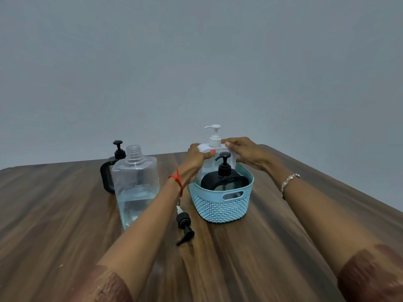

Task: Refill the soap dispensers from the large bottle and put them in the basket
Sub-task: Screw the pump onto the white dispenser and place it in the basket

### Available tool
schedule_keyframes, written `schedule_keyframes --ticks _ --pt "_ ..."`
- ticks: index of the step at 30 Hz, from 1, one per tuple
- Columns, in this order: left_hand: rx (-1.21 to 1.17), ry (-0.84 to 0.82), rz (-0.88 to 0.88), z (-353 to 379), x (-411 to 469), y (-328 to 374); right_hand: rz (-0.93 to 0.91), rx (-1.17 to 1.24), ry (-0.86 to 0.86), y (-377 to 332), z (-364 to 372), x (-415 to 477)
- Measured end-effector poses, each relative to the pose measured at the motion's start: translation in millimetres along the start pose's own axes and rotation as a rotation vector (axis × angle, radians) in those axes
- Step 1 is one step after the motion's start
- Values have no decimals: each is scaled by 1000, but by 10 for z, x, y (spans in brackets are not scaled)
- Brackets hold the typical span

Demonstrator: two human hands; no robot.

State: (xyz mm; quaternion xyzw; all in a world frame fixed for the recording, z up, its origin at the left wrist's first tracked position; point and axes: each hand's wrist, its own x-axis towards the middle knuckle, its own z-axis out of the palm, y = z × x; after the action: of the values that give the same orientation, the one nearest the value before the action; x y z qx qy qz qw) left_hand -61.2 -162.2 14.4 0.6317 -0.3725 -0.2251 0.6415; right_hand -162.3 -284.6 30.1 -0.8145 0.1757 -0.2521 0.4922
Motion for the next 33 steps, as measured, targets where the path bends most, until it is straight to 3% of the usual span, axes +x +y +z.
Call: schedule_keyframes --ticks 7,9,11,12,14,16,19,21,25,27,30,33 --pt "22 -101 -118 24 -138 24 56 -253 -65 101 91 2" --pt "56 -100 -175 -102 349 -443 60 -353 -81 99 94 -15" --pt "63 -80 -382 -323 1583 -1650 71 -423 -114 117 96 -9" --pt "22 -92 -450 -335 1921 -1931 80 -445 -129 121 103 -13" --pt "99 24 -493 -217 1391 -1379 96 -452 -135 125 111 -19" --pt "128 -41 -389 -157 -213 -75 91 -433 -137 119 121 -24" --pt "211 28 -399 -199 -913 402 80 -416 -143 106 133 -44" --pt "151 112 -344 -234 -741 334 71 -434 -130 115 133 -50" --pt "295 -1 -391 -143 -833 411 76 -437 -89 146 122 -57" --pt "447 50 -411 -110 -880 464 74 -433 -80 135 117 -76" --pt "456 -22 -411 -255 -864 389 75 -424 -83 114 129 -97" --pt "540 -42 -201 -462 -900 186 102 -397 -81 129 125 -99"
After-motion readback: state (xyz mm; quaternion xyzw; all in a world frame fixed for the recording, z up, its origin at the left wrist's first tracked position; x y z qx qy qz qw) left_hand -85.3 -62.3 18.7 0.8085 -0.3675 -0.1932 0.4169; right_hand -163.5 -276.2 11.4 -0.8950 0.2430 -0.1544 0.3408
